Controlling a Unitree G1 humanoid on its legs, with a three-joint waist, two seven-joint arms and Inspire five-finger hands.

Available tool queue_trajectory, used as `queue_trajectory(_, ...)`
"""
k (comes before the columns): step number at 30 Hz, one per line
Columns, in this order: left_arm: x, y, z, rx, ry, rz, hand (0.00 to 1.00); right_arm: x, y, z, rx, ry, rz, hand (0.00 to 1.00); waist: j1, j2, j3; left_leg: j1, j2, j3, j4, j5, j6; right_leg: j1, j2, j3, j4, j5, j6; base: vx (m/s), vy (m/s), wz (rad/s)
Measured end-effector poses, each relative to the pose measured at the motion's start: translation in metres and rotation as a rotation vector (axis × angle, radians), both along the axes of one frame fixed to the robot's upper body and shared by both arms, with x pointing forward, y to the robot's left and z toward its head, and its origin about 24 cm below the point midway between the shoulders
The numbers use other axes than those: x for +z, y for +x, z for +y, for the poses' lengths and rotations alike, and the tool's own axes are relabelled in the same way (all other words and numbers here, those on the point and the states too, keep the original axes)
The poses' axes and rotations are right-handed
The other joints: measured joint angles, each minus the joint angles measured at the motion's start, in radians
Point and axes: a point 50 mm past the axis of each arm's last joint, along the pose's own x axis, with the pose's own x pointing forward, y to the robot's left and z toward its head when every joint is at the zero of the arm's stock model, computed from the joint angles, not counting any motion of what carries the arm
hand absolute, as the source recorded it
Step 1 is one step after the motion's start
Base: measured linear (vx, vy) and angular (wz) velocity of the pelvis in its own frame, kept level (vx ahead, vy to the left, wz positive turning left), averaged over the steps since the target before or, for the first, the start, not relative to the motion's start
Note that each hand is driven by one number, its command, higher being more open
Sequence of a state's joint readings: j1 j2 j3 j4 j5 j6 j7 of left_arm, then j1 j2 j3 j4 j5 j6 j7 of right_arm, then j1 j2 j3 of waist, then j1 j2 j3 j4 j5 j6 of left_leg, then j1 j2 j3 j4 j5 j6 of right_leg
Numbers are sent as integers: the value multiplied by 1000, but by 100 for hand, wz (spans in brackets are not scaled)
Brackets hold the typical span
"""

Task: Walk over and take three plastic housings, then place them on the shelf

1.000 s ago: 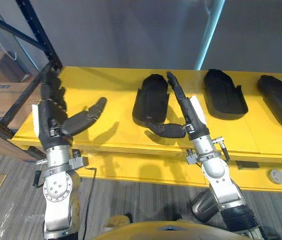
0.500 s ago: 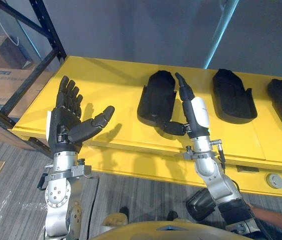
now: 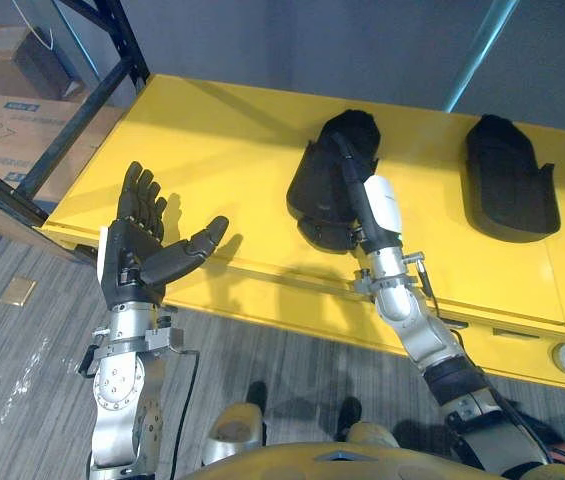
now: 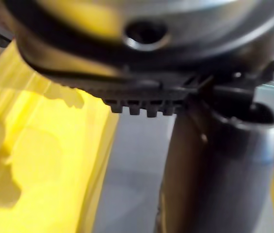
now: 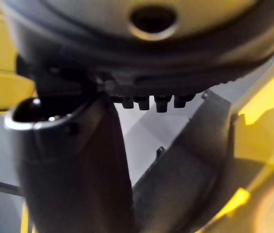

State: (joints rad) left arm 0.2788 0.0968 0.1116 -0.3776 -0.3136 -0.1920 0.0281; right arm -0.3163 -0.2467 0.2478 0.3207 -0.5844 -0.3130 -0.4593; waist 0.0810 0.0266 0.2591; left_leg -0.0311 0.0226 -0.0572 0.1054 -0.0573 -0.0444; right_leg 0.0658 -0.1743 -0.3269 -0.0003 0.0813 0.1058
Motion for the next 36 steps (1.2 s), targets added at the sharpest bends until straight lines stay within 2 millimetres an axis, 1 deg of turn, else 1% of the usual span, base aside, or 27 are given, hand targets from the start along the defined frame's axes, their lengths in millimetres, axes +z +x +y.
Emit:
queue_trajectory(2, 0, 0, 0, 8, -4, -2, 100, 2, 3, -3, -46, 9, -17, 100, -1, 8, 10, -24, -4, -2, 14, 0, 0, -15, -3, 0, 0, 0, 0, -42, 17, 5)
queue_trajectory(5, 1, 1, 1, 11, -40, -8, 100, 8, 7, -3, -83, 10, -55, 100, -3, 12, 33, -32, -9, -5, 27, 2, 2, -18, -7, 0, 0, 0, 0, -45, 15, 3)
queue_trajectory(8, 2, 2, 1, 18, -45, -14, 100, 16, 12, -7, -132, 8, -92, 100, -2, 17, 53, -36, -15, -3, 32, -3, -5, -17, -14, 0, 2, 0, -1, -67, 21, 0)
queue_trajectory(10, 2, 2, 2, 23, -50, -16, 100, 19, 14, -9, -162, 20, -107, 100, -3, 16, 60, -40, -16, -1, 32, -6, 1, -19, -16, 0, 2, -2, -3, -64, 11, 6)
queue_trajectory(12, 1, 2, 2, 26, -52, -12, 100, 22, 16, -13, -191, 33, -125, 100, -4, 15, 61, -50, -8, 25, 33, 0, 1, -23, -18, -2, 2, -6, -7, -53, -3, 9)
queue_trajectory(18, 1, 2, 2, 22, -52, -12, 100, 28, 17, -15, -200, 51, -159, 100, -5, 10, 82, -54, -7, 33, 44, 2, 2, -24, -19, 0, 2, -7, -8, -26, 2, -2)
queue_trajectory(20, 1, 2, 1, 16, -53, -13, 100, 29, 15, -14, -185, 60, -193, 100, -7, 7, 88, -58, -8, 35, 51, 1, 2, -25, -20, 0, 2, -7, -7, 0, 0, 0)
queue_trajectory(23, 0, 2, 1, 13, -56, -12, 100, 28, 10, -11, -150, 26, -235, 100, -6, 4, 90, -57, -7, 39, 57, 1, -5, -25, -21, 1, 4, -6, -7, 3, 4, -1)
queue_trajectory(25, 0, 2, 0, 7, -58, -11, 100, 24, 3, -8, -122, 0, -270, 100, -5, 4, 91, -57, -4, 44, 67, -6, -7, -23, -19, 1, 8, -6, -7, 13, 12, -5)
queue_trajectory(27, -3, -1, 0, 2, -54, 0, 100, 23, -10, -4, -74, -21, -313, 100, -4, 3, 91, -47, 0, 50, 68, -13, -7, -18, -19, 3, 14, -6, -7, 13, 13, -7)
queue_trajectory(29, -4, -2, 1, -3, -51, 6, 100, 28, -23, -2, -40, 5, -371, 100, -4, 2, 90, -45, 2, 54, 73, -20, -7, -15, -17, 5, 14, -6, -7, 11, 10, -9)
queue_trajectory(30, -5, -3, 1, -5, -50, 11, 100, 35, -35, 1, -13, 29, -440, 100, -6, 1, 90, -44, 5, 60, 83, -28, -7, -14, -16, 8, 14, -6, -7, 8, 6, -12)
queue_trajectory(31, -6, -4, 1, -6, -49, 14, 100, 39, -40, 1, -2, 43, -466, 100, -6, 1, 90, -42, 6, 64, 85, -30, -7, -13, -15, 12, 14, -6, -7, 13, 9, -24)
queue_trajectory(33, -10, -8, 1, -2, -56, 30, 100, 53, -63, 1, 37, 108, -554, 100, -10, -3, 85, -25, 10, 88, 84, -41, -5, -9, -14, 34, 12, -6, -7, 14, 17, -29)
queue_trajectory(34, -10, -9, 1, -4, -55, 30, 100, 56, -68, 0, 48, 141, -563, 100, -13, -6, 83, -23, 10, 92, 84, -42, -5, -10, -14, 38, 12, -6, -7, 15, 23, -26)
queue_trajectory(35, -9, -9, 1, -6, -53, 26, 100, 61, -78, -2, 57, 207, -567, 100, -18, -14, 79, -17, 13, 106, 83, -46, -4, -10, -13, 51, 10, -6, -7, 12, 20, -31)
queue_trajectory(36, -9, -11, 1, -8, -50, 17, 100, 63, -84, -4, 67, 288, -534, 100, -26, -25, 68, -8, 18, 123, 83, -52, -5, -10, -10, 65, 9, -6, -7, 15, 17, -35)
